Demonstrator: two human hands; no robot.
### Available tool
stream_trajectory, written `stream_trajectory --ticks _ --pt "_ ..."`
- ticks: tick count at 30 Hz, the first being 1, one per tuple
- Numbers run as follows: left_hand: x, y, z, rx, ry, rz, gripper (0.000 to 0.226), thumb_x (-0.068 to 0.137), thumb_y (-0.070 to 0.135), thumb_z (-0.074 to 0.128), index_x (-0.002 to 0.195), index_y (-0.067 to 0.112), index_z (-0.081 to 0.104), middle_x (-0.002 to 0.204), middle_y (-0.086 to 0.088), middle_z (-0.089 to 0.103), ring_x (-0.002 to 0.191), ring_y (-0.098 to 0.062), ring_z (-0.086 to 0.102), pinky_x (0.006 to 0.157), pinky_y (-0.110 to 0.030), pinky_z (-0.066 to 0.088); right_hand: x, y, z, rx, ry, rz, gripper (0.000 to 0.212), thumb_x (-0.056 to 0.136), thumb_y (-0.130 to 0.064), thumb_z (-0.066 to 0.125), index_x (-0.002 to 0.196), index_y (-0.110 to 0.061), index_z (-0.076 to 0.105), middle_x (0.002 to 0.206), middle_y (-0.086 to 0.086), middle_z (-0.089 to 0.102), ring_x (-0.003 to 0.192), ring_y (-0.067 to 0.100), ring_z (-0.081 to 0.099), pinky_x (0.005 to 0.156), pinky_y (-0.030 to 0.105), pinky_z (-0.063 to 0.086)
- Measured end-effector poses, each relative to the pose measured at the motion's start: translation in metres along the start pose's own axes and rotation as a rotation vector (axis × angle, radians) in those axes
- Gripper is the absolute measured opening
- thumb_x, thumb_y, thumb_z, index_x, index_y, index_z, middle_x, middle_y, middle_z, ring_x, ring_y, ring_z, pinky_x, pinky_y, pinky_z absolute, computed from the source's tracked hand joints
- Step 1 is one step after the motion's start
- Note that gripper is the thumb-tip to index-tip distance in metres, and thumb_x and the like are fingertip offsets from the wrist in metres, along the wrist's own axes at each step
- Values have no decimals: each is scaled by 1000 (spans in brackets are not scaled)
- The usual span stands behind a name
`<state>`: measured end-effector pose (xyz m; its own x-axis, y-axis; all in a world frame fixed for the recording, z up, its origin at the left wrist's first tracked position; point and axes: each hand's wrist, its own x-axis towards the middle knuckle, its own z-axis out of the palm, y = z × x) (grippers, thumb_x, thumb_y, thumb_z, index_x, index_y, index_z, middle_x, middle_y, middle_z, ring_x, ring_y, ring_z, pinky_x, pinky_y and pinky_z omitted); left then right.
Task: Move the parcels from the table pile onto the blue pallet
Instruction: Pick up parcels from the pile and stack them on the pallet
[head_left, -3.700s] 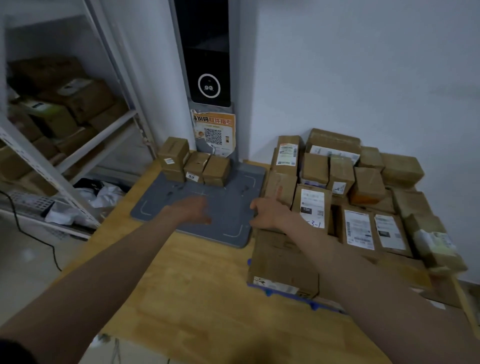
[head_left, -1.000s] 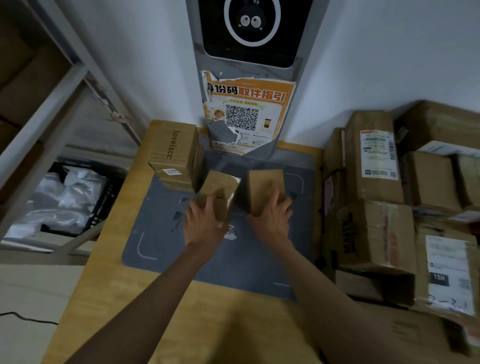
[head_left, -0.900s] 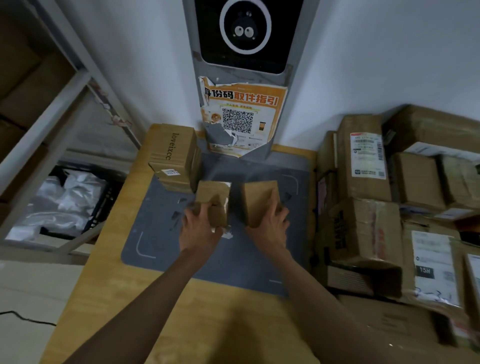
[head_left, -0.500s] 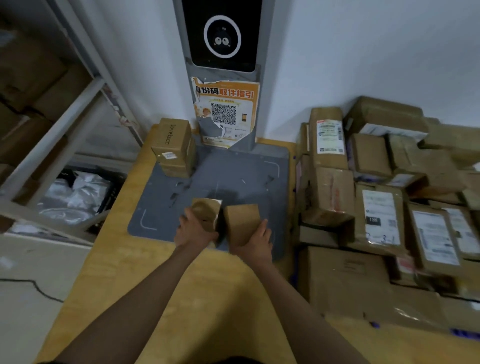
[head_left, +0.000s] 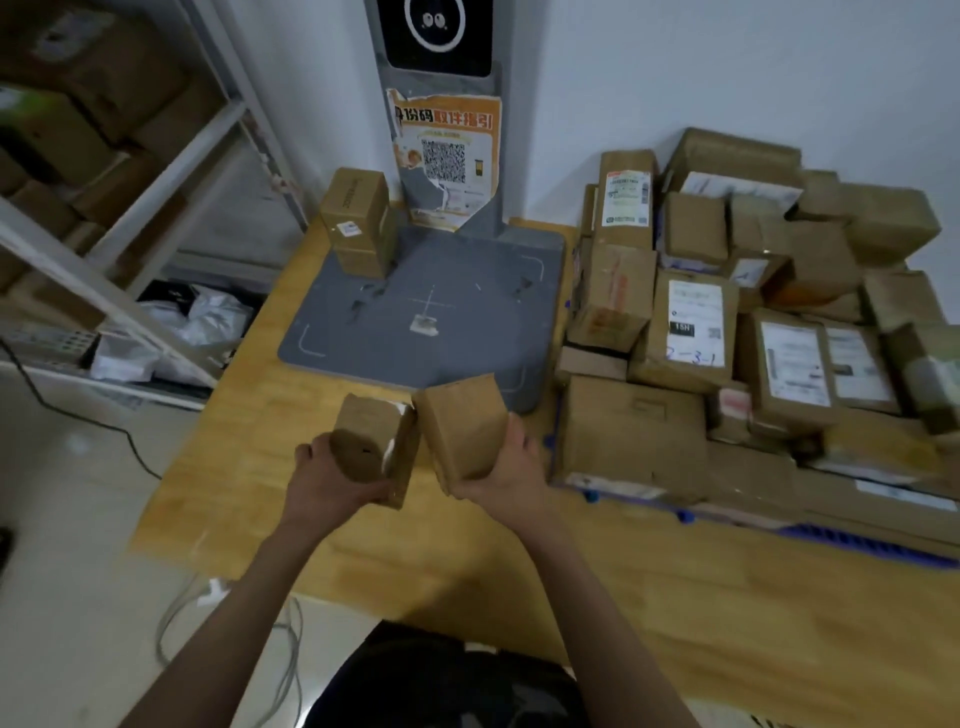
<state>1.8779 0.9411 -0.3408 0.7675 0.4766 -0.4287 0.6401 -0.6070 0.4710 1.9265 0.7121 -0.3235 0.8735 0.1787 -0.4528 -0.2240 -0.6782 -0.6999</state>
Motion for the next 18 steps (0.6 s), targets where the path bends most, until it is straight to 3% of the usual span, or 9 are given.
stream_trajectory --ticks 3,8,18 --pt "-44 -7 21 19 -35 1 112 52 42 92 142 11 33 123 -5 37 94 -24 47 78 -38 44 -26 21 -14 -31 4 -22 121 60 -37 85 151 -23 7 141 8 29 129 34 36 98 45 42" --pt "-93 6 49 -6 5 20 110 54 42 91 142 11 34 126 -5 38 103 -29 54 74 -35 42 -60 42 -33 -38 55 -63 124 59 -36 86 153 -23 5 146 6 27 131 32 35 98 43 42" --pt "-114 39 39 -23 65 214 116 44 50 91 141 18 34 120 3 36 101 -21 50 76 -33 40 -102 45 -76 53 232 -70 123 62 -37 86 153 -23 4 145 3 27 132 25 33 104 45 41"
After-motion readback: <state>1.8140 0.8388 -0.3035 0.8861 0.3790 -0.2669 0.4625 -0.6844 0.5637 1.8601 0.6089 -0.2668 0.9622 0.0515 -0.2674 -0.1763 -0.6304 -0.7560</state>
